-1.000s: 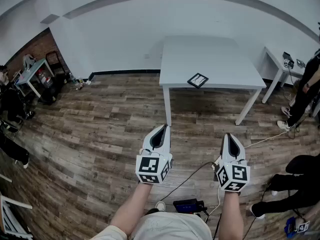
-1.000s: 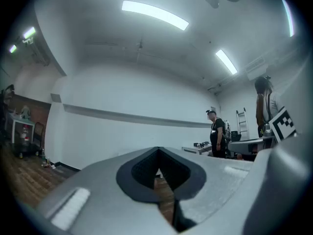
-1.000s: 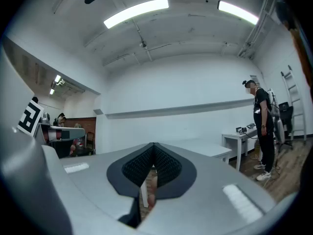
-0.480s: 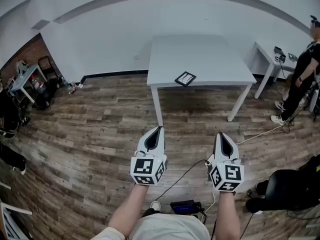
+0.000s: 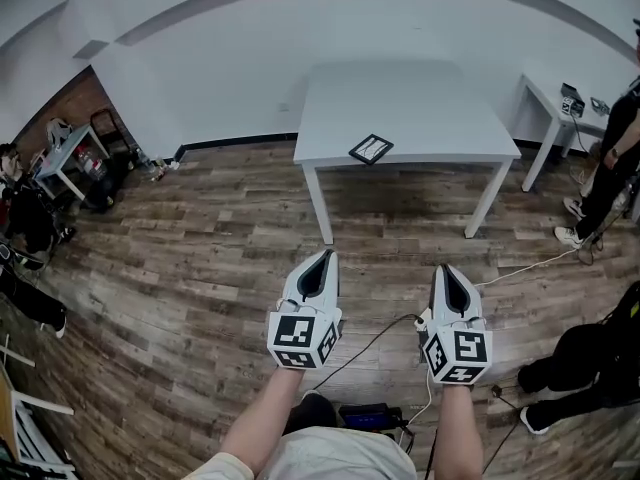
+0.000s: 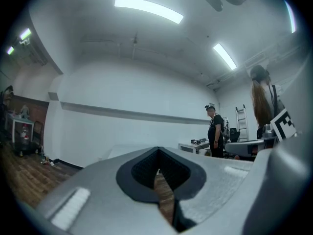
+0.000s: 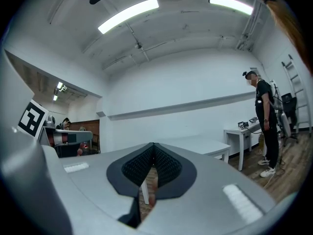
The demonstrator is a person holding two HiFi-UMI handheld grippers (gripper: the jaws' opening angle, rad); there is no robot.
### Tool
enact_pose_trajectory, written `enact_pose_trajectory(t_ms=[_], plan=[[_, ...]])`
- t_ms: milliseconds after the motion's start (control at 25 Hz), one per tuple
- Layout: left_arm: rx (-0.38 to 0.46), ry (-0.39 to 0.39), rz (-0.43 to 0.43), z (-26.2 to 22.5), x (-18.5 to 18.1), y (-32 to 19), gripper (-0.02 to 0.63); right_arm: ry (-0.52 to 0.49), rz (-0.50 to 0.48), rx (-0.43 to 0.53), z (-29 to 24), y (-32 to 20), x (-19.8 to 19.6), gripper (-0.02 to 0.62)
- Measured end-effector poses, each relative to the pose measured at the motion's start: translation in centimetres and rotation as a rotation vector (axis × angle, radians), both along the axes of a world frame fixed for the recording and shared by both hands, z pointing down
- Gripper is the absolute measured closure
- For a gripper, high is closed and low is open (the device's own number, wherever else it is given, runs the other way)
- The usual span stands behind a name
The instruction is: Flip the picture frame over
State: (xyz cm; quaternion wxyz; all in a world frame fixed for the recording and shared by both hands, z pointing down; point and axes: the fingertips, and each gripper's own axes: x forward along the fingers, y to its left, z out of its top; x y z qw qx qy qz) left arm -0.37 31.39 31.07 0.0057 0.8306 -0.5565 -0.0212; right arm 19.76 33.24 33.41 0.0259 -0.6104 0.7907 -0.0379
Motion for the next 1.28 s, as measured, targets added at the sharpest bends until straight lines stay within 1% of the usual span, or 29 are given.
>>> enact_pose_trajectory(t_ms=[240, 520, 800, 1000, 1280], plan=[[0.001, -0.001, -0.016, 0.3, 0.5, -1.0, 0.606, -0.012, -0.02, -0.016, 0.9, -1.2, 0.6, 0.569], [0.004, 0.002, -0.014, 0.9, -0.4, -5.1, 0.606, 0.005, -0.03, -0.033, 1.6, -5.3, -0.7, 0.569], [-0.002, 0.007, -0.013, 1.1, -3.4, -11.9, 0.606, 0.024, -0.048, -0.057, 1.8, -12.5, -4.4, 0.569], [0.002, -0.001, 0.014, 1.0, -5.4, -17.4, 0.606, 0.04, -0.042, -0.072, 1.6, -18.2, -7.3, 0.569], [-0.015, 0.027, 0.036, 1.8, -8.9, -24.4, 0.606, 0.069, -0.025, -0.097, 2.0, -25.0, -10.9, 0.569]])
